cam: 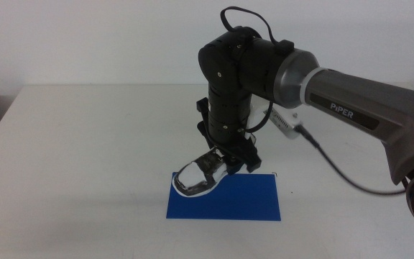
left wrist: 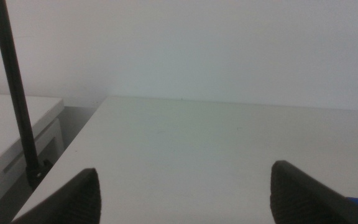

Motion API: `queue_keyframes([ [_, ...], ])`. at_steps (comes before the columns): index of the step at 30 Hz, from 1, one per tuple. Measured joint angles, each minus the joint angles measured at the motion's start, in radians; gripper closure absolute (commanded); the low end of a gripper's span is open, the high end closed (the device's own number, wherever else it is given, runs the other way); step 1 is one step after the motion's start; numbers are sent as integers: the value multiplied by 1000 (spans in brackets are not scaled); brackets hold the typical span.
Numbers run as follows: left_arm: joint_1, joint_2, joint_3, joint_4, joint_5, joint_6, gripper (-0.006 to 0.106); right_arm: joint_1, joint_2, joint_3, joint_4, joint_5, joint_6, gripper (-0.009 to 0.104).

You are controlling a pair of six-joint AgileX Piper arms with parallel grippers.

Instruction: Use one arm to grab the shoe from the table and place it on the mat.

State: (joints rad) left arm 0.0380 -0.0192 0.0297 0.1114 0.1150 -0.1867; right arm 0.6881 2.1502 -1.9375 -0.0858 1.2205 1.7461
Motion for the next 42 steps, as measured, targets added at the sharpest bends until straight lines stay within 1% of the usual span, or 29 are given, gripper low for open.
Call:
queue_keyframes([
  [5,0,0,0,0,0,0,7,6,0,1,1,0,199,91],
  [9,0,0,0,0,0,0,7,7,2,1,-5,0,342,97],
  [11,0,0,0,0,0,0,7,7,7,1,-10,0,375,99],
  [15,0,0,0,0,0,0,7,4,30,1,-21,-1,396,99],
  [27,0,0,0,0,0,0,7,-16,62,1,17,-2,397,99],
  [30,0,0,0,0,0,0,7,-16,62,3,10,-4,397,99],
  [37,0,0,0,0,0,0,7,-16,65,17,16,-5,397,99],
  [40,0,0,0,0,0,0,7,-16,71,17,37,-5,397,99],
  [42,0,0,0,0,0,0,7,-16,79,17,63,-5,397,99],
])
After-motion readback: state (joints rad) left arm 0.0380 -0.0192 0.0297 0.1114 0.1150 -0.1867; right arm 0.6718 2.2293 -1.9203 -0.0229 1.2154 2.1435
